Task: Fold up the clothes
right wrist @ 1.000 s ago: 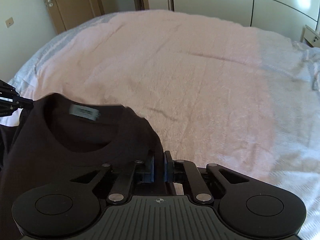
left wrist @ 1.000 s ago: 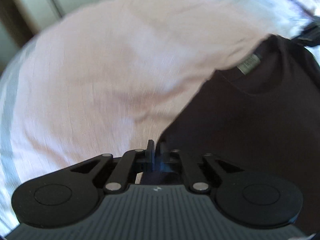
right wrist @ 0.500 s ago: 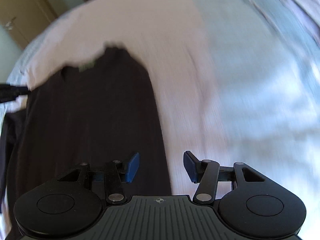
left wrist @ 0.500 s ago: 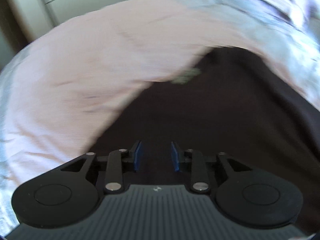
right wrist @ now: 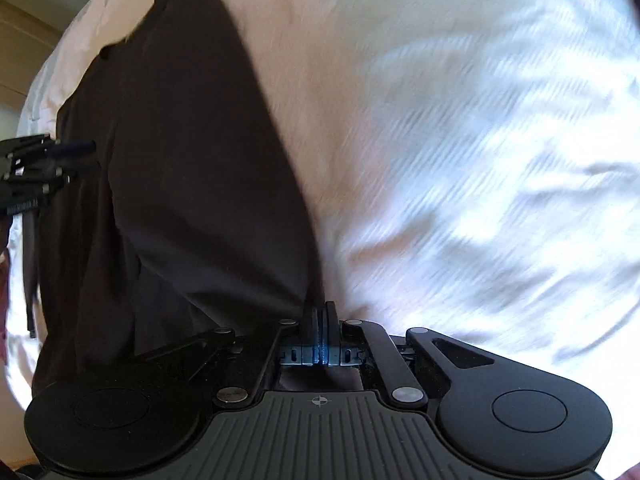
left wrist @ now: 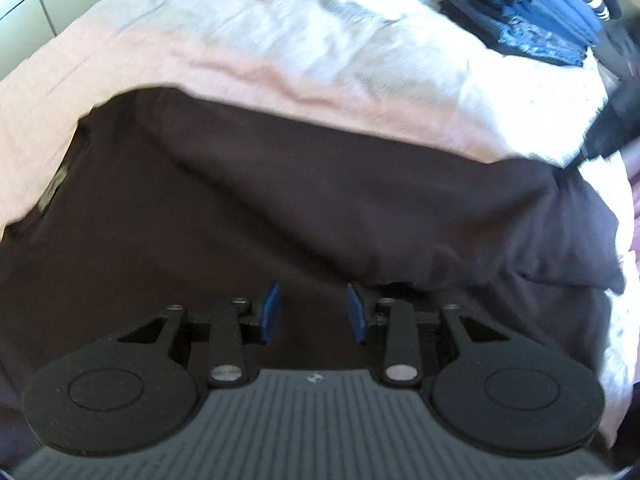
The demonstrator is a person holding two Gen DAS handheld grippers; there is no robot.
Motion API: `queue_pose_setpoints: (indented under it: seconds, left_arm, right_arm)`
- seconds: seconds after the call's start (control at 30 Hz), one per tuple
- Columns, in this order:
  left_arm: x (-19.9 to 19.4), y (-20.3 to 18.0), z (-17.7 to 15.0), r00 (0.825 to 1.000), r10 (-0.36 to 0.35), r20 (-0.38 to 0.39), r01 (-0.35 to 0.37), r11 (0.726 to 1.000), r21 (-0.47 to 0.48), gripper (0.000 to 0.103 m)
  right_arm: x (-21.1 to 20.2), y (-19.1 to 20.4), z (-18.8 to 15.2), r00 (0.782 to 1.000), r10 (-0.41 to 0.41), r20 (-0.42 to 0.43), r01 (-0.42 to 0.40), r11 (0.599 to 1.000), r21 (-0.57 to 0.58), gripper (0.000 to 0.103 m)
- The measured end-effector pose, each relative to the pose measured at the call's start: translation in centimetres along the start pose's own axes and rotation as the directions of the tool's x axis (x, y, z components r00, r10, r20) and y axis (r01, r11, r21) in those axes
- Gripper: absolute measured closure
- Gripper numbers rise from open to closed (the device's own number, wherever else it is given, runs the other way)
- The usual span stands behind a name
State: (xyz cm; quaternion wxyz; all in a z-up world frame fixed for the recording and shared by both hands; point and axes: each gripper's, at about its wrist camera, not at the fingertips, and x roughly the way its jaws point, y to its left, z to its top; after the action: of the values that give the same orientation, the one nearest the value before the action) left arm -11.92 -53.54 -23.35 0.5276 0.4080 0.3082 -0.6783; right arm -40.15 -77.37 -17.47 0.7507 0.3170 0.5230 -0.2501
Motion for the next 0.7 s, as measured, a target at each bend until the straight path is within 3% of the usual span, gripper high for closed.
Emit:
queue_pose_setpoints:
  seconds: [0.07,0.1,0.17,0.33,0.43,0.47,0.53,0.57,0.63,0.7]
  left_arm:
    - [-0.1,-0.2,1.2,1.0,0.006,0.01,-0.006,1.0,-0.002,0.071]
    - [-0.1,-0.4,1.8,1.0,0.008,0.015,-0.008,1.0,-0.004,0.071]
    - [-0.2,-0.6,3.0,1.0,0.014,0.025,-0.014,1.0,-0.006,0.071]
    - [0.6,-0.9,4.2,0.999,0.035,0.025,-0.035,0.999,-0.001,0.07]
    - [1.0,-0.9,4.0,0.999,0.041,0.014,-0.042,0.999,0.008,0.07]
    - [1.1,-0.9,3.9,0.999,0.042,0.01,-0.042,0.999,0.01,0.07]
    - [1.3,-0.9,4.0,0.999,0.04,0.004,-0.041,0.999,0.013,0.069]
    - [1.4,-1.0,4.0,0.999,0.038,0.001,-0.038,0.999,0.016,0.069]
    - [1.6,-1.2,4.1,0.999,0.032,-0.003,-0.032,0.999,0.021,0.068]
    - [1.8,-1.4,4.2,1.0,0.024,-0.005,-0.024,0.999,0.025,0.067]
  right_arm:
    - [-2.1,-0.5,1.2,0.998,-0.046,0.033,0.046,0.999,-0.023,0.103]
    - [-3.4,-0.9,2.3,0.992,-0.11,0.069,0.114,0.992,-0.051,0.103]
    - [-6.0,-2.2,5.1,0.959,-0.24,0.154,0.252,0.965,-0.068,0.103]
    - [-5.6,-5.5,10.8,0.907,-0.368,0.205,0.388,0.919,-0.064,0.103]
    - [-3.5,-6.9,12.0,0.874,-0.437,0.211,0.466,0.878,-0.108,0.101]
    - [-3.3,-7.3,11.9,0.862,-0.458,0.218,0.488,0.866,-0.113,0.092]
    - [-3.3,-7.3,11.4,0.848,-0.469,0.248,0.501,0.861,-0.086,0.057]
    - [-3.3,-7.3,10.7,0.845,-0.464,0.267,0.496,0.866,-0.062,0.05]
    - [-3.4,-7.5,9.1,0.845,-0.452,0.287,0.472,0.882,-0.002,0.044]
    - [-3.7,-7.8,6.8,0.865,-0.421,0.272,0.415,0.906,0.083,0.044]
